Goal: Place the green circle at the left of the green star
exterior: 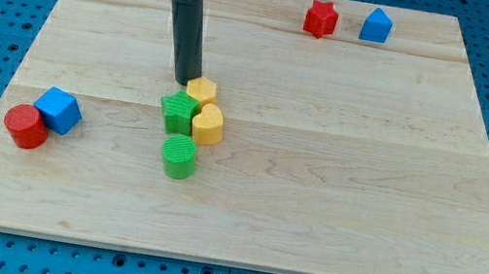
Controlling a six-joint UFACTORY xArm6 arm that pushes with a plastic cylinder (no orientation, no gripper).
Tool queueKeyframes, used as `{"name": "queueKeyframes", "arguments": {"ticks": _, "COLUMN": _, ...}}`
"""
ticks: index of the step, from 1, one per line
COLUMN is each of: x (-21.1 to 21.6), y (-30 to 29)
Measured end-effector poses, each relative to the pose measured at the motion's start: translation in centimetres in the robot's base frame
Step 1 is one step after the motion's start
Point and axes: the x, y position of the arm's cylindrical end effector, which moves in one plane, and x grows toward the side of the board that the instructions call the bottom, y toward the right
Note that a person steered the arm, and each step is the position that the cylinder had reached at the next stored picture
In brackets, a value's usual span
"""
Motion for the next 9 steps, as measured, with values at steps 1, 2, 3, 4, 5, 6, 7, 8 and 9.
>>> {"name": "queueKeyframes", "arguments": {"ticks": 1, "x": -1.8, "y": -1.3}}
{"name": "queueKeyframes", "arguments": {"ticks": 2, "x": -2.2, "y": -8.8}}
{"name": "queueKeyframes", "arguments": {"ticks": 3, "x": 4.9, "y": -6.8}}
{"name": "queueKeyframes", "arguments": {"ticks": 4, "x": 9.3, "y": -4.9}}
{"name": "queueKeyframes", "arguments": {"ticks": 5, "x": 12.5, "y": -5.0}}
{"name": "queueKeyframes", "arguments": {"ticks": 6, "x": 16.9, "y": -1.5}}
{"name": "queueKeyframes", "arguments": {"ticks": 7, "x": 18.4, "y": 3.0}}
{"name": "queueKeyframes", "arguments": {"ticks": 8, "x": 14.5, "y": 2.4}}
{"name": "queueKeyframes", "arguments": {"ticks": 9, "x": 10.1, "y": -0.4}}
